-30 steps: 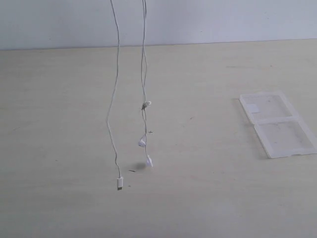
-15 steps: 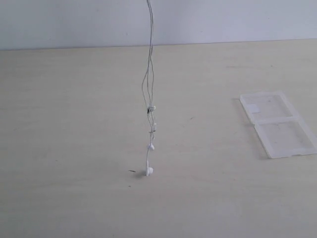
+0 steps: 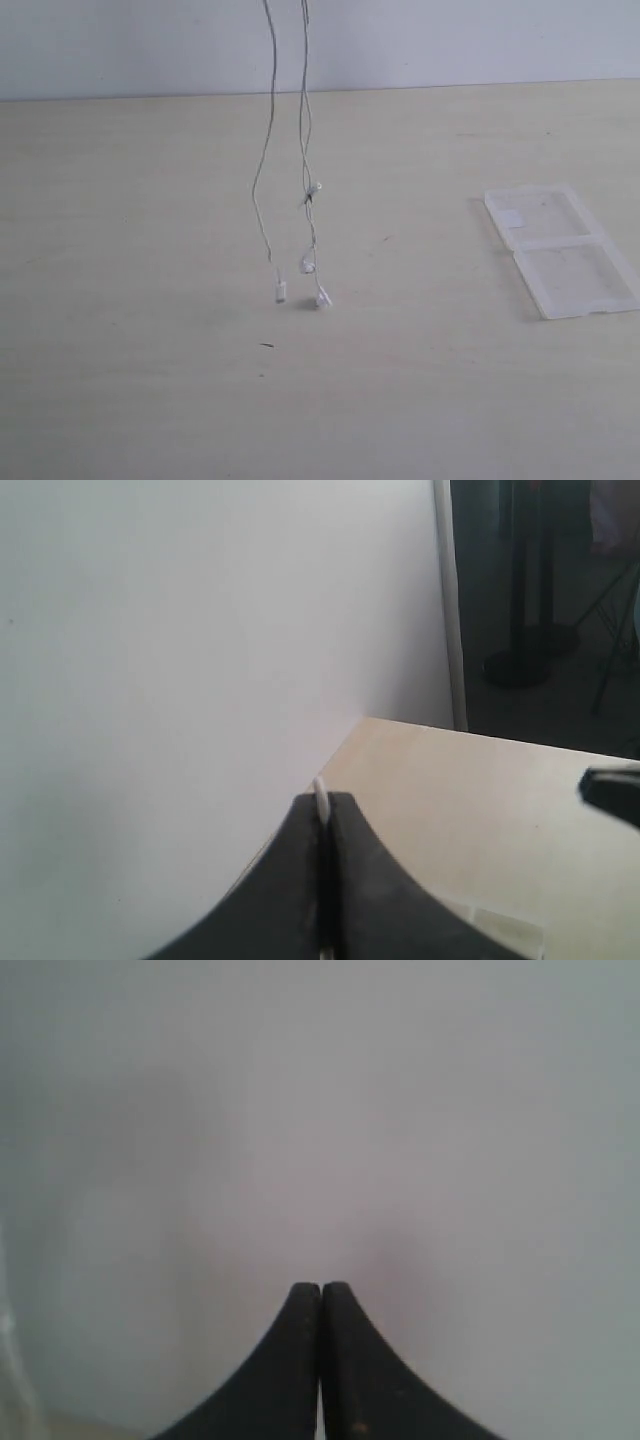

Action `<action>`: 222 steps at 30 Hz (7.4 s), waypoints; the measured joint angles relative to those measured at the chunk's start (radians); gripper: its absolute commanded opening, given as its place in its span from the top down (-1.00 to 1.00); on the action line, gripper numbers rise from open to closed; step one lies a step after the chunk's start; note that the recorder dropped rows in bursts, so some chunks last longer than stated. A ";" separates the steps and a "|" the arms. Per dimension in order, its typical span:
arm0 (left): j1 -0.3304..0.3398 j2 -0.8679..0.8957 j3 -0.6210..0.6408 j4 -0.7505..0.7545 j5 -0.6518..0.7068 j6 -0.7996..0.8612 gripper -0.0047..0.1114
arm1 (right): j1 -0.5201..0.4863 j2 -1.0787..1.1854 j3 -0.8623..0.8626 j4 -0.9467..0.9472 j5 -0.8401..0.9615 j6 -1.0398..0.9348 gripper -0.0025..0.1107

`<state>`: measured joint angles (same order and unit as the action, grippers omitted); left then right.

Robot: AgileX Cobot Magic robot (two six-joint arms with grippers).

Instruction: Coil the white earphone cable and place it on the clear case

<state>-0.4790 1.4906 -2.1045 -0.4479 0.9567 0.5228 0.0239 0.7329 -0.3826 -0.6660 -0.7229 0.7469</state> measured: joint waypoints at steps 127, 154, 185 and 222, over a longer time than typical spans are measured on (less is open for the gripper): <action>0.033 -0.014 0.187 0.308 -0.058 -0.100 0.92 | 0.478 0.628 -0.499 -0.513 0.723 0.429 0.96; 0.207 0.237 0.470 0.234 -0.307 -0.137 0.92 | 0.478 0.584 -0.416 -0.513 0.738 0.325 0.96; 0.207 0.528 0.472 -0.242 -0.004 0.240 -0.05 | 0.478 0.566 -0.416 -0.513 0.804 0.307 0.96; 0.539 0.527 0.742 -1.189 0.257 1.246 -0.22 | 0.259 0.772 -0.568 -0.718 0.008 0.420 0.96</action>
<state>0.0596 2.0175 -1.3628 -1.6367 1.2135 1.7691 0.2829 1.5044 -0.9511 -1.3836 -0.7151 1.1671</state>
